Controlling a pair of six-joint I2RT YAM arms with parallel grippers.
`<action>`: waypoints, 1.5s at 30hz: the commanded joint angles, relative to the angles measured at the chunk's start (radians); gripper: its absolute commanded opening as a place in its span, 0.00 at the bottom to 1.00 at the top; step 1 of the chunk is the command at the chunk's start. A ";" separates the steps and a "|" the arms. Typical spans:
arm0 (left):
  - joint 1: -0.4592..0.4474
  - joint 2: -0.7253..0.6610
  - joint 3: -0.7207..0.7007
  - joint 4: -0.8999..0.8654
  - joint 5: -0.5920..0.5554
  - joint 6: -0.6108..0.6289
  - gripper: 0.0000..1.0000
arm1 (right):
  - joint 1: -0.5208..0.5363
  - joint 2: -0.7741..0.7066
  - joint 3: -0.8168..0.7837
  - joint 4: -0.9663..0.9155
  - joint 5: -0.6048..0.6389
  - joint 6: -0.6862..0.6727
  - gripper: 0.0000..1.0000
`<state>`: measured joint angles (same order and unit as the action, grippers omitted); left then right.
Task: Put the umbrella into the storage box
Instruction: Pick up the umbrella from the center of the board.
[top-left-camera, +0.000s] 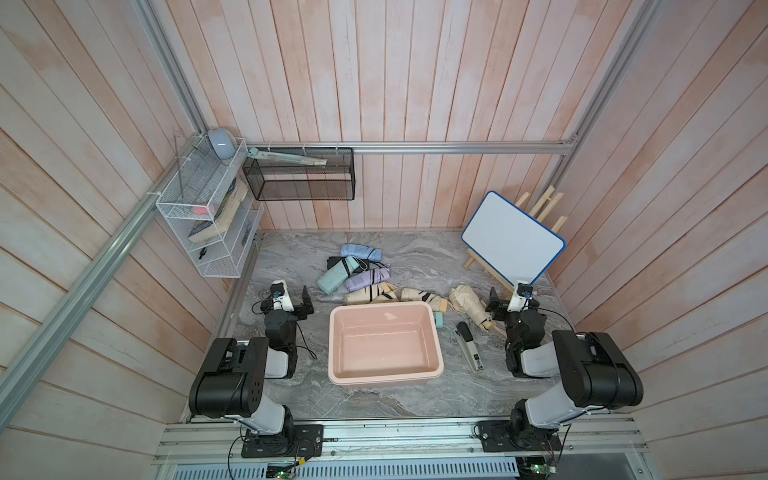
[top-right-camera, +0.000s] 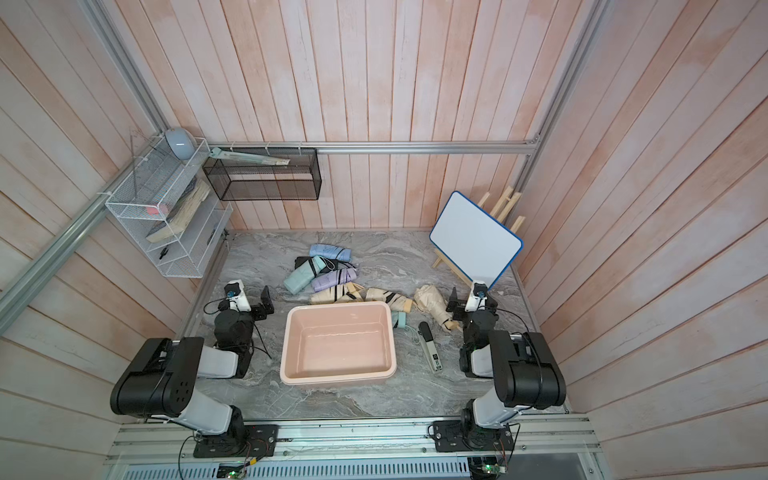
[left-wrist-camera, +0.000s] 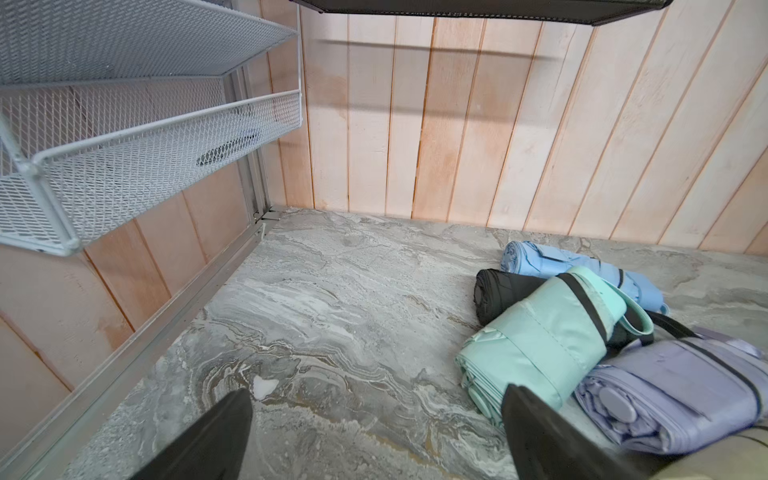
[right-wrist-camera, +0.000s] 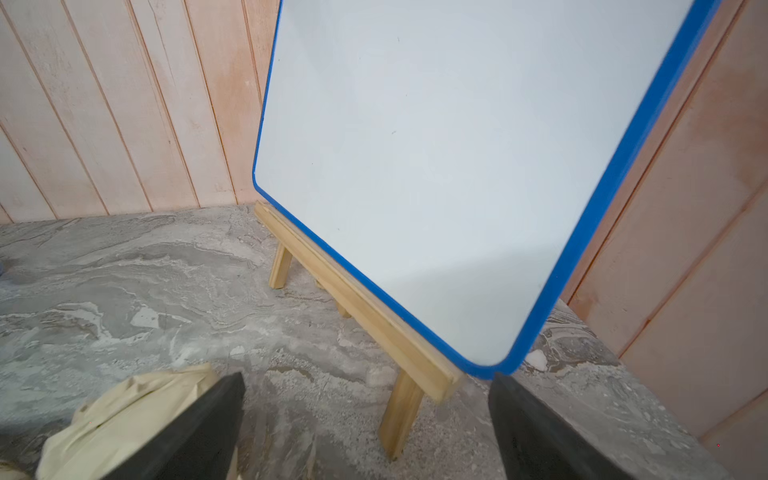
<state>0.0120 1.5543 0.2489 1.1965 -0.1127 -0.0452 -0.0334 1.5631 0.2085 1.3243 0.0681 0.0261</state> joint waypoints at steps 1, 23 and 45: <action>-0.003 0.009 0.013 0.000 0.005 0.011 1.00 | 0.003 -0.004 0.004 0.010 -0.011 0.007 0.98; 0.013 -0.197 -0.009 -0.136 0.022 0.002 1.00 | 0.009 -0.292 -0.066 -0.108 -0.022 -0.002 0.98; 0.020 -0.487 0.530 -1.372 0.348 -0.345 1.00 | 0.098 -0.469 0.453 -1.401 -0.133 0.219 0.94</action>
<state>0.0280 1.0592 0.7479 0.0109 0.1341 -0.3000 0.0444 1.0454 0.5880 0.1204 -0.0471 0.3279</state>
